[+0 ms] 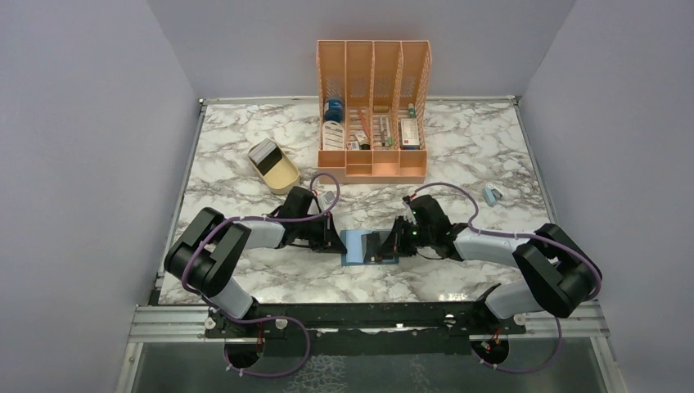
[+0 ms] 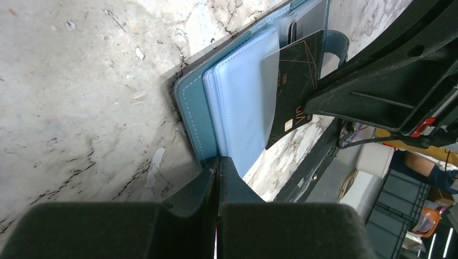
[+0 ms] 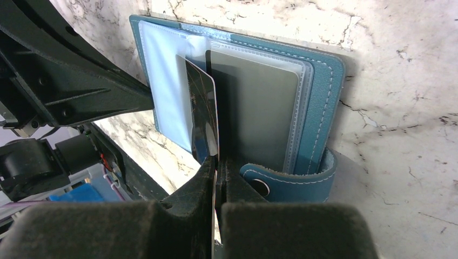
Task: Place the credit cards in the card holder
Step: Insert the credit card into the card holder.
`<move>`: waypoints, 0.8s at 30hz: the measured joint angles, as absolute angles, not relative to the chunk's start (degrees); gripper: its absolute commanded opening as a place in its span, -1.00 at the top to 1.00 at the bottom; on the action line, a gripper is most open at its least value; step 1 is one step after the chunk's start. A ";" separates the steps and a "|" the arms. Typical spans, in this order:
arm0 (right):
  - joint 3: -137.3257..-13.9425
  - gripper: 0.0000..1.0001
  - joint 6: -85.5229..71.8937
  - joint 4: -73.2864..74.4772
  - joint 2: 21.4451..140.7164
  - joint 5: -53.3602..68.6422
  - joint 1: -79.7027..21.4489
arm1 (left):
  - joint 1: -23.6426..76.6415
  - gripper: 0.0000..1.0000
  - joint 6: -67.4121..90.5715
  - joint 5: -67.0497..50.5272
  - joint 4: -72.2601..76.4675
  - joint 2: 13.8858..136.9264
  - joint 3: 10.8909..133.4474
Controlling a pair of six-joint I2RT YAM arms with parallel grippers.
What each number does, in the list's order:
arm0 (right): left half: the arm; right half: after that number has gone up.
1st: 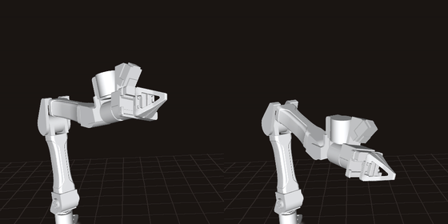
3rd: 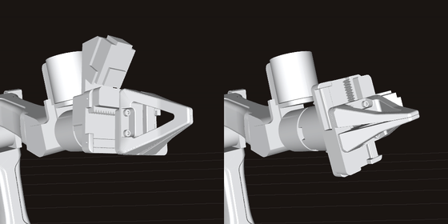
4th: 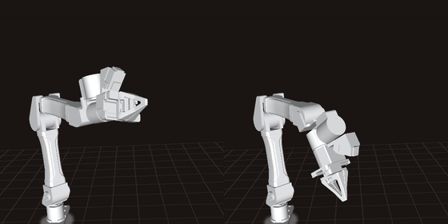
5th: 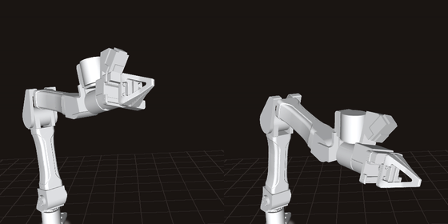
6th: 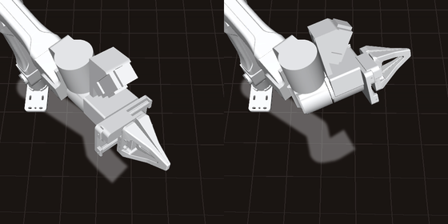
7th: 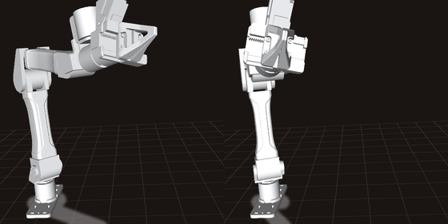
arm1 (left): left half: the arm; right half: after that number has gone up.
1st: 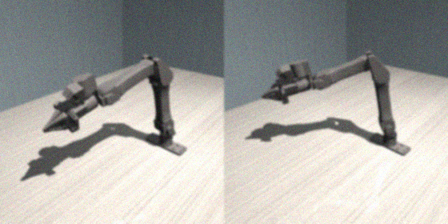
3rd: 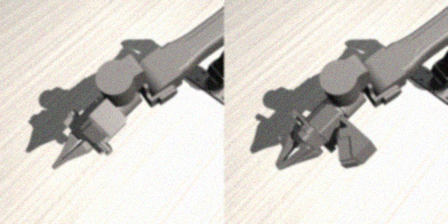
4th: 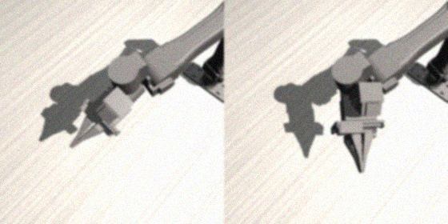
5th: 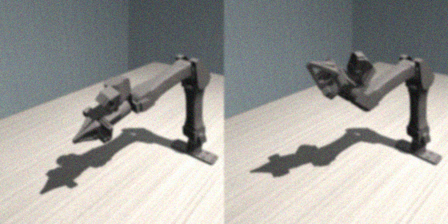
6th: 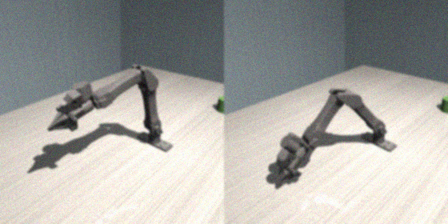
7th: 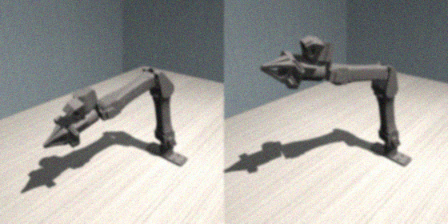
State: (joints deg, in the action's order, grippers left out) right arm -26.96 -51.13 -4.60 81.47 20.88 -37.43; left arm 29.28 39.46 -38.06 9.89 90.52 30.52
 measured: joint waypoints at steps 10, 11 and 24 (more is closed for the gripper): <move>-26.83 0.98 -51.40 -5.13 81.32 20.84 -37.43 | 29.39 0.98 39.48 -37.76 9.78 90.19 30.41; -26.81 0.99 -51.44 -5.26 81.32 20.84 -37.43 | 29.36 0.98 39.48 -37.69 9.74 90.15 30.39; -25.96 0.98 -52.62 -6.94 80.99 20.67 -37.43 | 29.41 0.98 39.53 -37.58 9.78 90.06 30.30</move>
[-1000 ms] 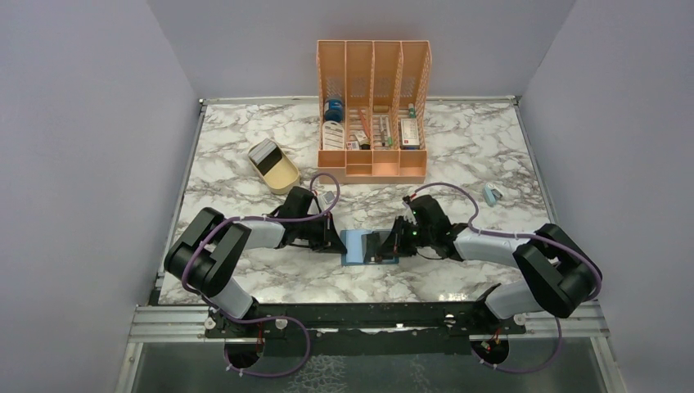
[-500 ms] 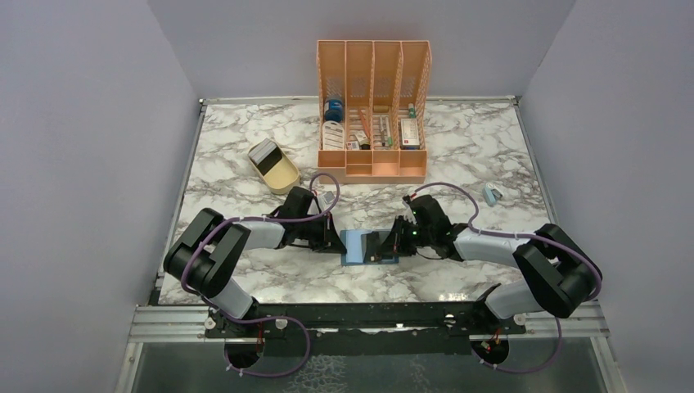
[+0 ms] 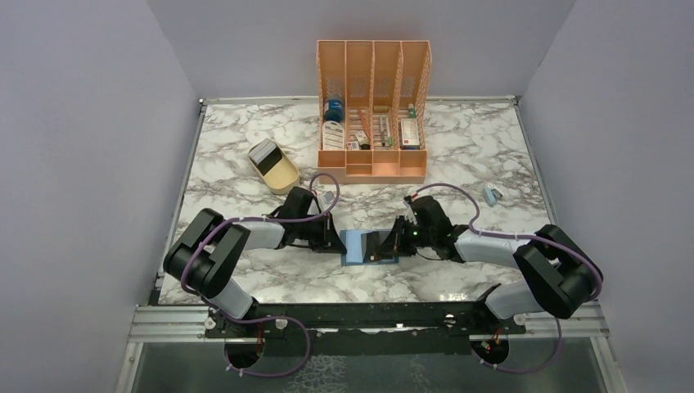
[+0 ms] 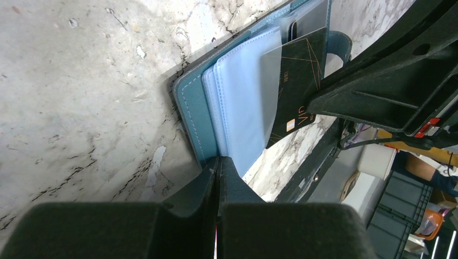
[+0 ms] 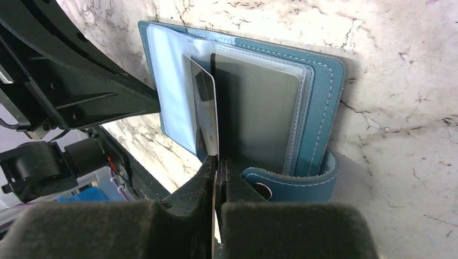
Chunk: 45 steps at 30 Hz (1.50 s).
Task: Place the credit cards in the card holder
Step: Insert the credit card into the card holder.
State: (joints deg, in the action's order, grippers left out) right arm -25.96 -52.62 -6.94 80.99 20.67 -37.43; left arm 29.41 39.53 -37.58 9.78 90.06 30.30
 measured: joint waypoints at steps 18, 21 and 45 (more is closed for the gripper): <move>-23.81 0.98 -56.21 -11.16 80.99 20.67 -37.39 | 29.87 0.98 40.12 -36.67 10.48 89.52 29.71; -23.66 0.98 -56.73 -11.79 80.99 20.67 -37.39 | 29.89 0.98 40.27 -36.60 10.90 89.41 29.45; -20.25 0.98 -61.25 -18.61 81.58 20.32 -37.28 | 31.20 0.98 43.70 -34.15 14.76 87.31 26.48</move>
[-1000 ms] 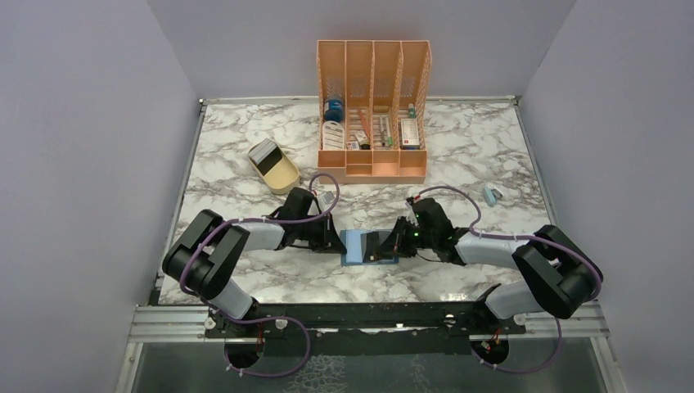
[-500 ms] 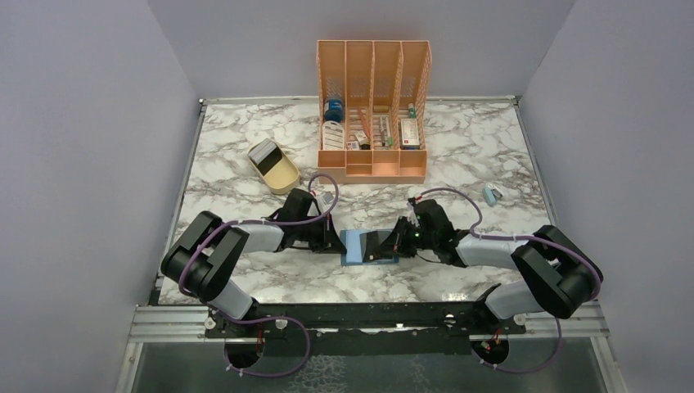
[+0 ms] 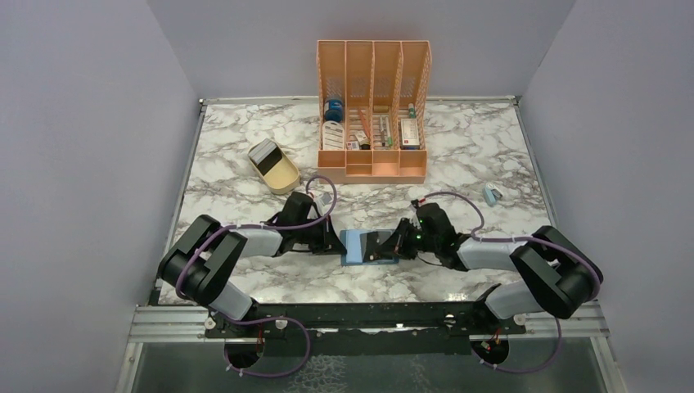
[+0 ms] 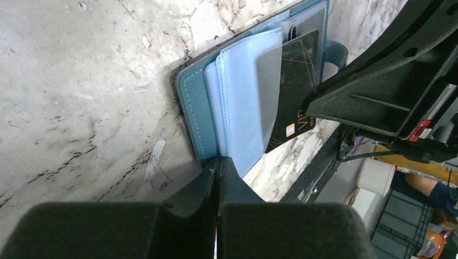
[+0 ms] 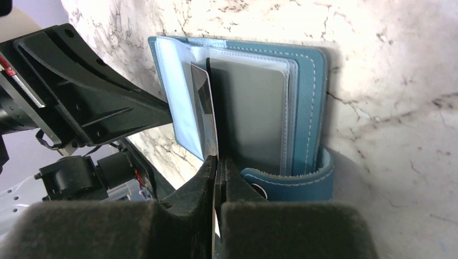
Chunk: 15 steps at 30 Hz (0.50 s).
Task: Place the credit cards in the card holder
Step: Insert the credit card into the card holder.
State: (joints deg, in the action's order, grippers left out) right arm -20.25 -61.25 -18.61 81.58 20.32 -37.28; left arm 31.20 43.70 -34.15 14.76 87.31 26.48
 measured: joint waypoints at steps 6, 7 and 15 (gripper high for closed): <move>-18.55 0.98 -61.98 -18.68 78.89 18.94 -37.28 | 31.22 0.97 44.60 -33.82 16.08 87.07 25.67; -18.50 0.98 -61.98 -18.65 78.72 18.83 -37.28 | 31.29 0.97 44.75 -33.58 16.27 86.89 25.47; -17.93 0.98 -62.78 -19.44 78.76 18.59 -37.28 | 31.81 0.96 46.41 -32.71 17.39 85.76 24.03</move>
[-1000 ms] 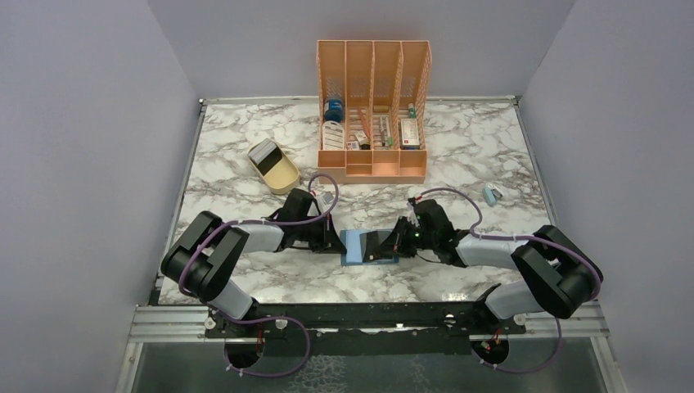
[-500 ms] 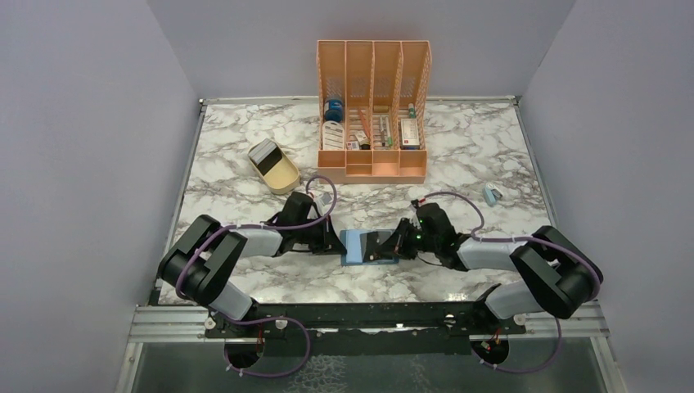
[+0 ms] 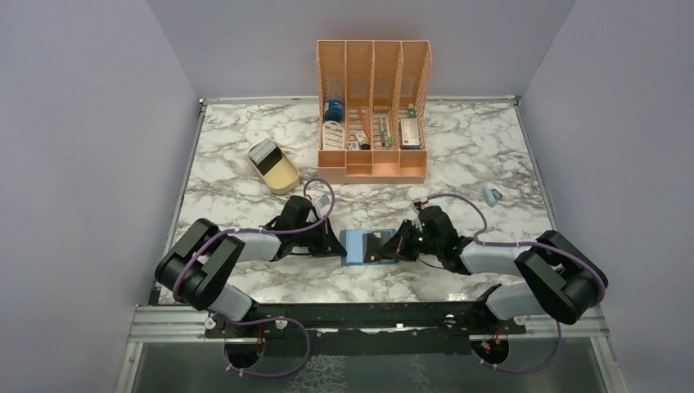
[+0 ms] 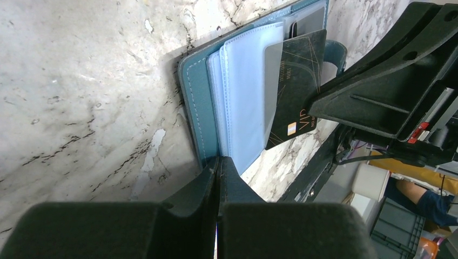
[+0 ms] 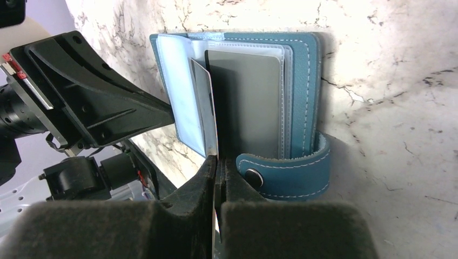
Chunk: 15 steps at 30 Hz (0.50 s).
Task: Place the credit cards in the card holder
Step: Insert the credit card into the card holder.
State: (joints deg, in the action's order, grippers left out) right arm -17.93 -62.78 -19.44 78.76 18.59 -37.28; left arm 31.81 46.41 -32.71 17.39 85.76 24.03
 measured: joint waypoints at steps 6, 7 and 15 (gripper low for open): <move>-17.21 0.98 -63.44 -19.94 78.65 17.74 -37.30 | 31.97 0.96 47.24 -32.56 18.70 85.65 23.20; -17.12 0.98 -63.55 -20.01 78.52 17.58 -37.28 | 31.97 0.96 47.31 -32.53 18.87 85.65 23.09; -16.91 0.98 -63.81 -20.32 77.89 16.99 -37.30 | 32.01 0.96 47.86 -32.42 19.27 85.62 22.90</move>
